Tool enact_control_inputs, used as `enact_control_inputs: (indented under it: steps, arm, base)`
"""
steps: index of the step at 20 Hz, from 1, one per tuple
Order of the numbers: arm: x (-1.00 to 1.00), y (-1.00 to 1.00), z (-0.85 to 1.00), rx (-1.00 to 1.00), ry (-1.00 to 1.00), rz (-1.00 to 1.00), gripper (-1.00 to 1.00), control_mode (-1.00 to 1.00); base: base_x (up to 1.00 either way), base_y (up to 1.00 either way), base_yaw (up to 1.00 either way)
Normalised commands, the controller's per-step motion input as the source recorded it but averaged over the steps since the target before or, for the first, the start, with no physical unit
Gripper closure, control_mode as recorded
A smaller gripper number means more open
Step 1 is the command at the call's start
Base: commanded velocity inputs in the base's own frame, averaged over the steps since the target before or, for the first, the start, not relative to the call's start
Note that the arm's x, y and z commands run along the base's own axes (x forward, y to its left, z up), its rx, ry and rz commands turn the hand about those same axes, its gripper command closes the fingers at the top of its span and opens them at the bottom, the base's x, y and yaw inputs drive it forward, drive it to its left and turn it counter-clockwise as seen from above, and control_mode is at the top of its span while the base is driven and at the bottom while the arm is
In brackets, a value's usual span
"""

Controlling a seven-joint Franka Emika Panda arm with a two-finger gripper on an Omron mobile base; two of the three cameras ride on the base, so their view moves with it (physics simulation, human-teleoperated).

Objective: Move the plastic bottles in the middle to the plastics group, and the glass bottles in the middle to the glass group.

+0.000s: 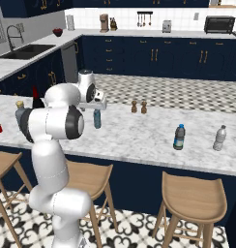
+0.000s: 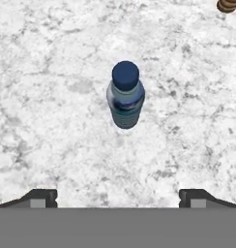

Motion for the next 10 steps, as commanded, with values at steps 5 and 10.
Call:
enact_control_inputs:
  steps: [5,10]
  arm:
    - [0.43,-0.03,-0.23,0.00,0.00,-0.10,-1.00,-1.00]
    - [0.51,0.00,-0.01,0.00,-0.01,-0.01,-1.00,-1.00]
  base:
    - [0.00,0.00,0.00]
    - [0.00,0.00,0.00]
